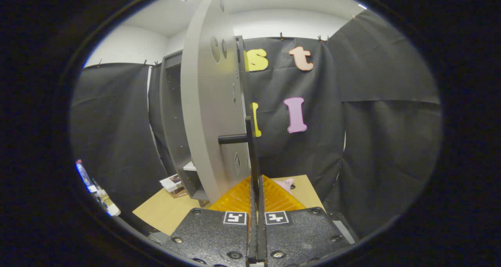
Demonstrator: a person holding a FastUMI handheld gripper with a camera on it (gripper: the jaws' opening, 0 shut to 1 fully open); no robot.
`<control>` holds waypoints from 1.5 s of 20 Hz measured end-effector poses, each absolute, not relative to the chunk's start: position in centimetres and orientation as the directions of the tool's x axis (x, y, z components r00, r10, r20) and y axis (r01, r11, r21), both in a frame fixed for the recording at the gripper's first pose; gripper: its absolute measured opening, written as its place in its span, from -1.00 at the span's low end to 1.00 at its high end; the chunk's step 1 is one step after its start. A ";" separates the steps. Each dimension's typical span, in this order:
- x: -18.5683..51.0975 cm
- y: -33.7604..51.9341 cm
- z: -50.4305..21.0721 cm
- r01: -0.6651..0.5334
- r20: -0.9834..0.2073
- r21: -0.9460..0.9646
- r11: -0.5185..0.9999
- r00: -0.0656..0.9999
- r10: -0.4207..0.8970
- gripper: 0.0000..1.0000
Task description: Open the shoe cabinet door, grab the shoes and put them into the shoe cabinet, then close the shoe cabinet door.
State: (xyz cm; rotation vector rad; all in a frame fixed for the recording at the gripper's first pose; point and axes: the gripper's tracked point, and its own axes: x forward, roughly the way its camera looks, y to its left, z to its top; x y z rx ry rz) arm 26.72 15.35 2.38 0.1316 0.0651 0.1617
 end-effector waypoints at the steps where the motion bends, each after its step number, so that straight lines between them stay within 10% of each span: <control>1: 26.9 14.9 2.4 -0.142 -0.054 0.123 0.982 0.987 0.149 -0.92; 6: 26.3 14.0 1.7 -0.068 -0.081 0.143 0.987 0.994 0.080 -0.76; 12: 24.4 12.6 1.1 0.059 -0.106 0.150 0.987 0.993 -0.043 0.76; 19: 23.2 13.2 -0.3 0.139 -0.105 0.058 0.989 0.986 -0.132 0.88; 30: 21.4 20.2 -6.9 -0.083 -0.341 0.055 0.995 0.935 0.097 0.98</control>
